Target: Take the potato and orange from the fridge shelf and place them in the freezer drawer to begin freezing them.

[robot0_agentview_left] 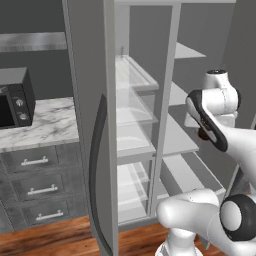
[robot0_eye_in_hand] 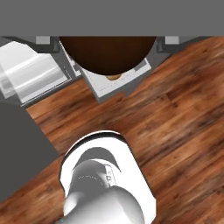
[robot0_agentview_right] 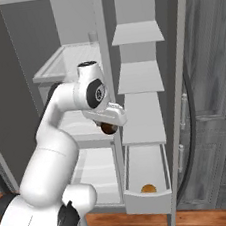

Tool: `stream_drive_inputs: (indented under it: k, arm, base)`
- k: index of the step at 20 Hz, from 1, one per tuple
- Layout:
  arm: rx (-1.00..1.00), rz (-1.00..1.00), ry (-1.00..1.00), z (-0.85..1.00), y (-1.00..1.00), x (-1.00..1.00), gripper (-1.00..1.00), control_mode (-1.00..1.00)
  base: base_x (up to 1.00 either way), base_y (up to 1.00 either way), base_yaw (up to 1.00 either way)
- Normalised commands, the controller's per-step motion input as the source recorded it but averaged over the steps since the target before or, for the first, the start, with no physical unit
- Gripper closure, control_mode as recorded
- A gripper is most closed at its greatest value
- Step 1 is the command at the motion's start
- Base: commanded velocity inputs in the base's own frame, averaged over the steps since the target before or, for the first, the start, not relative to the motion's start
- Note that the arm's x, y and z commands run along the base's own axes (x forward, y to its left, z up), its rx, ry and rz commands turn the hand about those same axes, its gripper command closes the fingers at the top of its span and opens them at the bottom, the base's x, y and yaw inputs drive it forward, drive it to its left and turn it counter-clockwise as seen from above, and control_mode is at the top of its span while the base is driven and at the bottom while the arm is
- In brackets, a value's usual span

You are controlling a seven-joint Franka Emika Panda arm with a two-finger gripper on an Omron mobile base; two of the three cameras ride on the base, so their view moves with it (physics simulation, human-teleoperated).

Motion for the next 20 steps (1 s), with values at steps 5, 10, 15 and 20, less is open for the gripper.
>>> stream_drive_inputs:
  k: [5, 10, 15, 20]
  arm:
    - [0.00, -0.03, 0.00, -0.83, -0.40, 0.23, 1.00, -1.00]
    - [0.00, 0.00, -0.03, -0.59, -0.18, 0.33, 1.00, -1.00]
    - [0.00, 0.00, 0.00, -0.43, -0.23, 0.37, 1.00, -1.00]
    - [0.00, 0.00, 0.00, -0.44, -0.20, 0.37, 1.00, -1.00]
  base:
    - [0.00, 0.00, 0.00]
    - [0.00, 0.00, 0.00]
    - [0.00, 0.00, 0.00]
    - [0.00, 0.00, 0.00]
